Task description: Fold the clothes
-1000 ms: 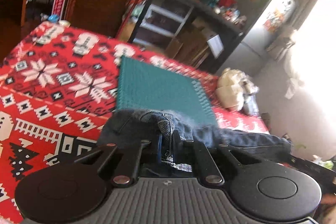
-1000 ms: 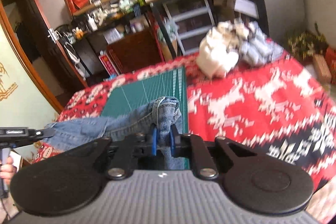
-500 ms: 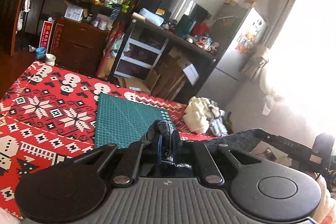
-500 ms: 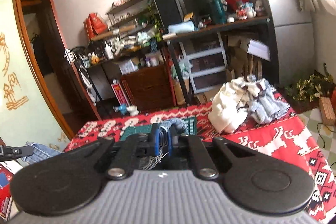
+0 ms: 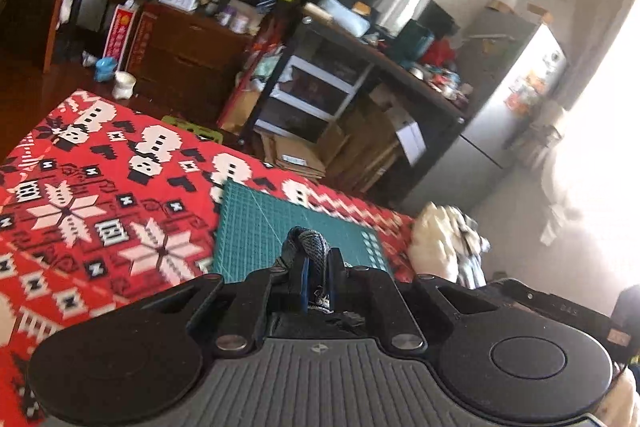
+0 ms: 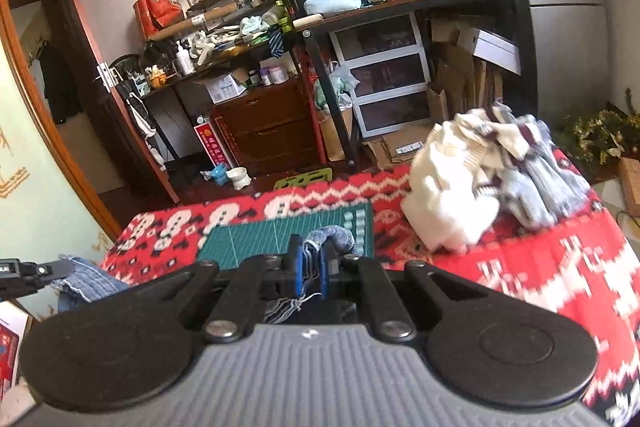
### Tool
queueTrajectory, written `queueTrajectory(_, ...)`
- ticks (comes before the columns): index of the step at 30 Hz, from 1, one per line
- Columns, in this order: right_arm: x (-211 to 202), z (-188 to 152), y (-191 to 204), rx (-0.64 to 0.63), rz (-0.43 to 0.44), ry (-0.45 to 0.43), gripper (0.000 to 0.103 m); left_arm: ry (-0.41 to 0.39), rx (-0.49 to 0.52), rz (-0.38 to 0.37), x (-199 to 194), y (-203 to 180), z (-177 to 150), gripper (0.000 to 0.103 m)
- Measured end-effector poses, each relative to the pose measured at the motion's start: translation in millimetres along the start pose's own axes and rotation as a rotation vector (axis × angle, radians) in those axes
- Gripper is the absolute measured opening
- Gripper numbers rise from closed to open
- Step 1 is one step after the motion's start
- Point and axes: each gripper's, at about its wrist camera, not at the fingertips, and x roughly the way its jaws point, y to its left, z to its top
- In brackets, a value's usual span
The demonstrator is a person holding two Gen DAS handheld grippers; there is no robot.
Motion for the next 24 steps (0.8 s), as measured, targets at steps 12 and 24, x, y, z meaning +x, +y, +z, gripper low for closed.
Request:
queueTrajectory(12,93.1,-6.5,-3.8,-0.027,-0.059,0.108,0.037,0.046,0.008,0.134,79.8,24.5,15.4,0.032)
queueTrajectory(24,64.5,-52.9,-5.6,-0.046,-0.017,0.188,0.044,0.085,0.082,0.076,59.4,6.9,-17.7,0.040)
